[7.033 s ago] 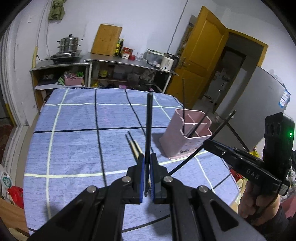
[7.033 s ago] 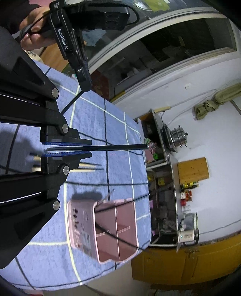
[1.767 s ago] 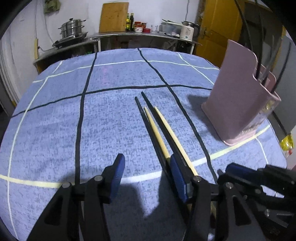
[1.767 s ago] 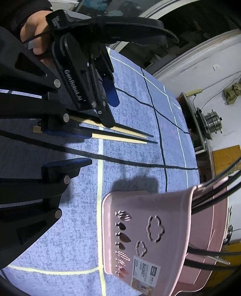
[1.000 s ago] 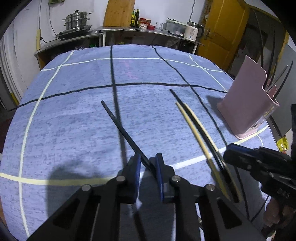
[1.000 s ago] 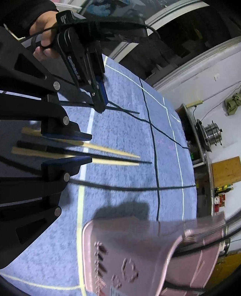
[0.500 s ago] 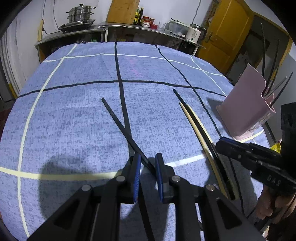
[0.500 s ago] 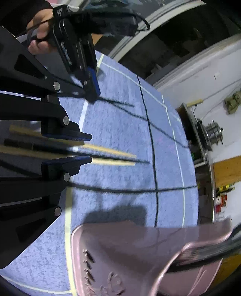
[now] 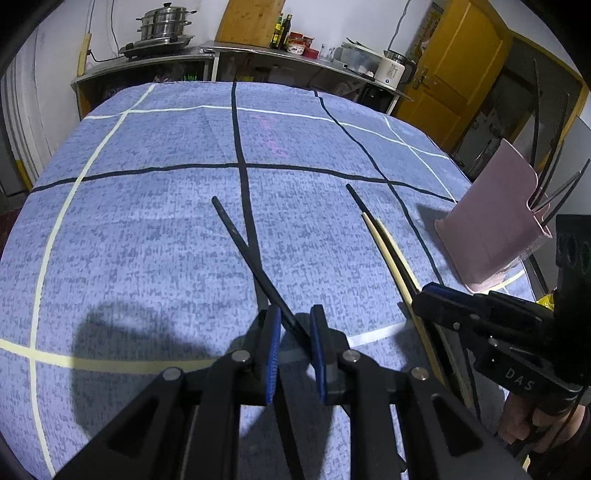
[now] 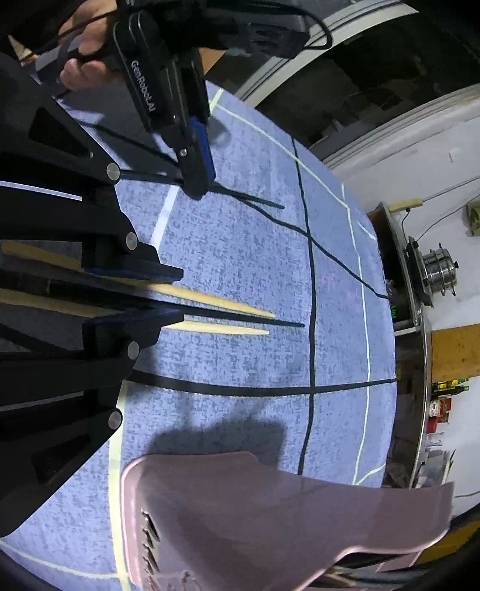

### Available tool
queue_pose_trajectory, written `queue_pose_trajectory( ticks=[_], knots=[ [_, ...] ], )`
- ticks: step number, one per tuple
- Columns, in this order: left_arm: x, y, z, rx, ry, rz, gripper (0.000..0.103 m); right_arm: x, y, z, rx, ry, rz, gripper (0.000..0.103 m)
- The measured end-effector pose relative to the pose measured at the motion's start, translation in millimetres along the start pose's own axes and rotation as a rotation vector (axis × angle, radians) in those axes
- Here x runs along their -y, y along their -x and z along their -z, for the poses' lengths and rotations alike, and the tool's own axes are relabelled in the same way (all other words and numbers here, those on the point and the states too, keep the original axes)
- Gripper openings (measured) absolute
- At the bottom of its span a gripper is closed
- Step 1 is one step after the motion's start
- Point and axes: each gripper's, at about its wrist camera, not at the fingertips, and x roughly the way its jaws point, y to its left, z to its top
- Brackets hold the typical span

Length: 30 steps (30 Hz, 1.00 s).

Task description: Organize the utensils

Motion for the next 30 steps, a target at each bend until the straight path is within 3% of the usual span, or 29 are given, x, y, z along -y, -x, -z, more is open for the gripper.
queue_pose_trajectory(
  ticks=[10,19,30],
  knots=[
    [-3.7,-8.5,-12.8,-0.003,0.026,0.003,0.019,2.3,-0.1,-7.8,0.012,-0.009,0.062,0.013],
    [-7.5,-8.1,-12.0,0.003,0.034,0.022,0.019,1.0,-5.2,-11.6,0.006,-0.008,0.015,0.01],
    [-7.4,-8.0,-11.7,0.004,0.034,0.022,0.019,3.6,-3.2,-9.7,-0.033,-0.002,0.044,0.01]
  ],
)
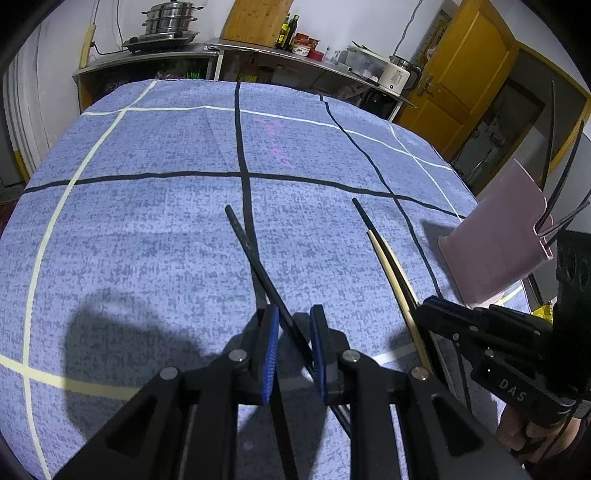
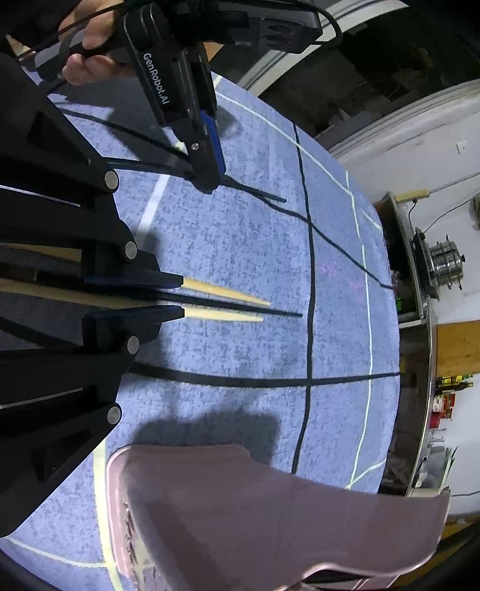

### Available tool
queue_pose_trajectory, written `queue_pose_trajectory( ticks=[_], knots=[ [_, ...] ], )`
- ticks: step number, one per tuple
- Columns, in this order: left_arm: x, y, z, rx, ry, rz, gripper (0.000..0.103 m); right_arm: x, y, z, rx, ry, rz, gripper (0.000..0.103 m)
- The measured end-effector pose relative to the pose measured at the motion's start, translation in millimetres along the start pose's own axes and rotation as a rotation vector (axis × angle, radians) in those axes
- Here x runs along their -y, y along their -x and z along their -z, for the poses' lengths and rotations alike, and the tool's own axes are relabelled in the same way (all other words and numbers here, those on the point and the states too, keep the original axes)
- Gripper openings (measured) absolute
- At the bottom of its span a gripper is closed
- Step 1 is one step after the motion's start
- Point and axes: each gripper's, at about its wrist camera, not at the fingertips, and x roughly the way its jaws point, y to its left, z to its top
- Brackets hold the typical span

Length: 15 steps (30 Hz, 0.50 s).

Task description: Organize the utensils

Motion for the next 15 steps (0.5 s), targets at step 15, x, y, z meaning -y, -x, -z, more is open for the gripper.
queue_pose_trajectory(
  ticks=[15],
  knots=[
    [3.9,-0.8,0.1,-0.004,-0.042,-0.038,0.015,-7.1,8.1,11.1,-0.007,0.018,-0.011,0.01]
  ],
)
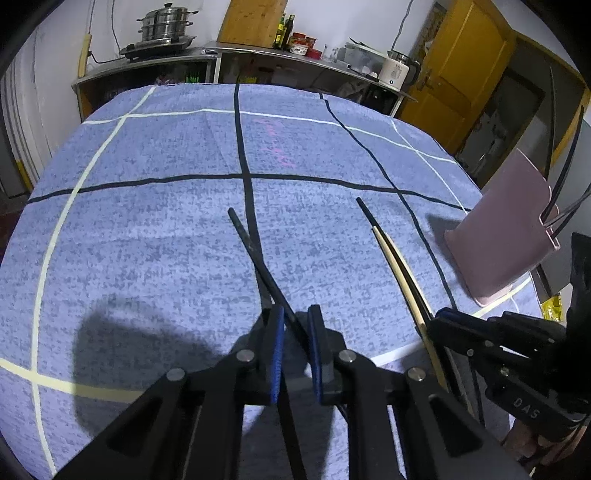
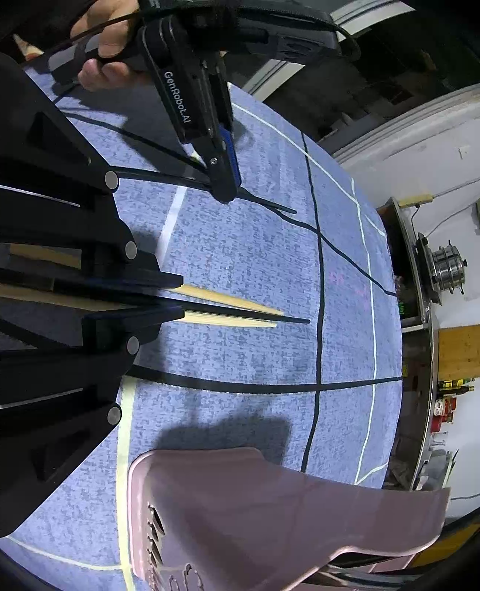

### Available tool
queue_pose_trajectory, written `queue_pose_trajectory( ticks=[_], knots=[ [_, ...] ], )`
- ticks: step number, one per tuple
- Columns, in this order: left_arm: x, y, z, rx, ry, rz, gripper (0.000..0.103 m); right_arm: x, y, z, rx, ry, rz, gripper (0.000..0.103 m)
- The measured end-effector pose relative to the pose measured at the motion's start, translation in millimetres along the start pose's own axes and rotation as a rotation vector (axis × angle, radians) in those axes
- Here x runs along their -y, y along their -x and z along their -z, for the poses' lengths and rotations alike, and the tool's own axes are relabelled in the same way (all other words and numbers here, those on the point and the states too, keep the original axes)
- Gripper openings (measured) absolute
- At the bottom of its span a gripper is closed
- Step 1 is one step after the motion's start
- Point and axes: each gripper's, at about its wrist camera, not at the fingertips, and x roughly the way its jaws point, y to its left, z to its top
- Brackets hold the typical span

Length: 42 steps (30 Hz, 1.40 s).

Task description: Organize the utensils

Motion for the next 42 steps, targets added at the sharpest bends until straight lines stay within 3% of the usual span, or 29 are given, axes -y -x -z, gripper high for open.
queue_pose_trajectory(
  ticks=[9,15,17,19,24,30,36,42],
  knots=[
    [-6.5,5.0,2.8,-0.012,-0.01,0.002,0.014,-1.3,0.4,6.9,-0.021,0.019,0.039,0.012],
    [-15.3,11.4,7.3,-0.015,-0.007,0.001,0.014,2.1,-0.5,5.9,-0.015,0.003,0.029,0.012],
    [-19.0,12.9,8.5,-0.015,0.001,0.006,0.014,-1.0,-0.9,6.7,-0.022,-0.005,-0.02,0.011],
    [-20.5,13.5,9.6,-0.013,0.006,0.009,0.014,-5.5,0.3,9.4,-0.014,0.006,0.004,0.011],
    [-20.8,14.1,10.7,-0.008,0.005,0.005,0.014,17.7,12.1,14.9,0.013,-0.131,0.068,0.011],
    [-20.9,14.2,11.3,-0.003,0.013,0.005,0.014,39.4,22.7,22.8,0.029,-0.231,0.03,0.011],
    [-22.5,15.5,12.7,-0.006,0.02,0.012,0.014,43.8,34.0,24.1,0.081,-0.238,0.039,0.011],
    [-21.4,15.6,12.6,-0.006,0.019,0.009,0.014,41.6,27.1,23.1,0.043,-0.187,0.103,0.011]
  ],
)
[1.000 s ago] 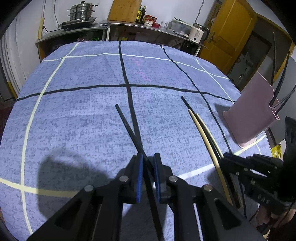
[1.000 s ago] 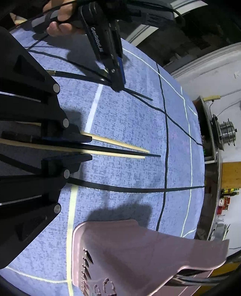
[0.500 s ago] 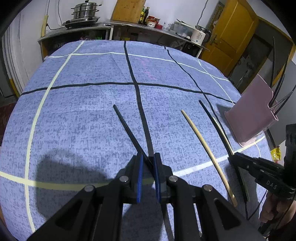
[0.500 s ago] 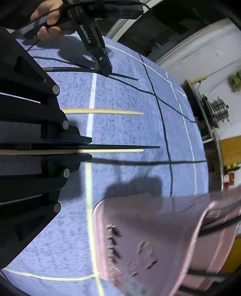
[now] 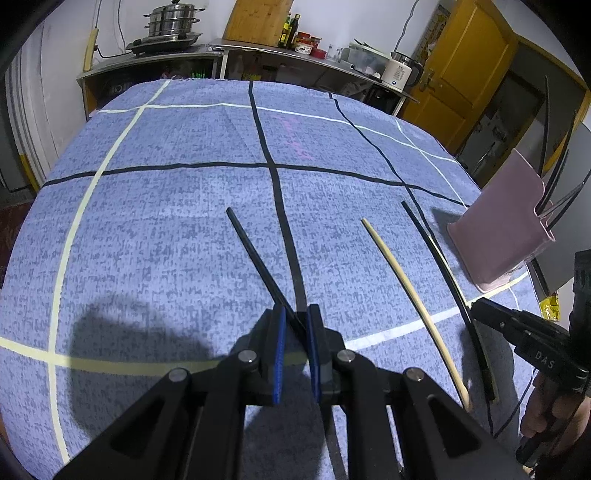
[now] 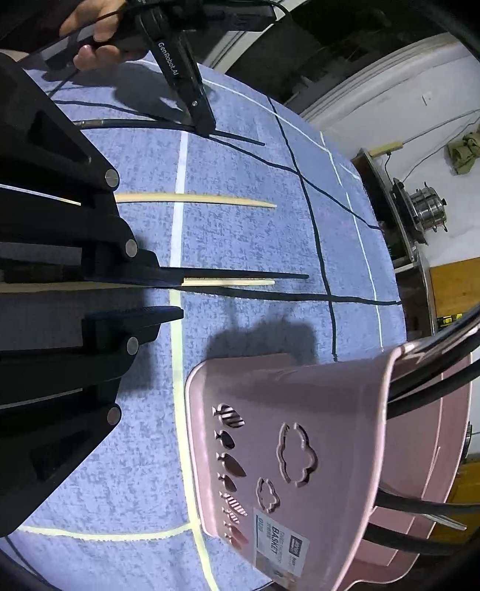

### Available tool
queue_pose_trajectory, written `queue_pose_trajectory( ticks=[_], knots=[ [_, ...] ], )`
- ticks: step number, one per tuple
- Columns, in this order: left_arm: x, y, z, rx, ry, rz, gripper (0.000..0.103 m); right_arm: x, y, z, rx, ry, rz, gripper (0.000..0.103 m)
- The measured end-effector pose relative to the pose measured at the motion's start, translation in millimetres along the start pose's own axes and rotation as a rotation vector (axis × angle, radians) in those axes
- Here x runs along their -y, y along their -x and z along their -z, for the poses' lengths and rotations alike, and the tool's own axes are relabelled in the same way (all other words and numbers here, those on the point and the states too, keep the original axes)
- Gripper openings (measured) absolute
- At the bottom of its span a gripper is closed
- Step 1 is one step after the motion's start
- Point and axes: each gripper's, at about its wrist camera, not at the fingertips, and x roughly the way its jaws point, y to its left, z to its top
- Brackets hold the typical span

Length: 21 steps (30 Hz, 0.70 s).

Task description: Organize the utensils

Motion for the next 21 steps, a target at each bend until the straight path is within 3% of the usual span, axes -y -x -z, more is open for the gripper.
queue_pose_trajectory(
  ticks=[16,21],
  knots=[
    [-0.7,-0.2,-0.3,0.0,0.006,0.0,0.014,-11.2,-5.5,8.0,-0.027,0.111,0.029,0.011],
    [-0.9,0.0,0.2,-0.002,-0.004,0.011,0.014,-25.7,-8.5,11.9,-0.04,0.136,-0.017,0.011]
  ],
)
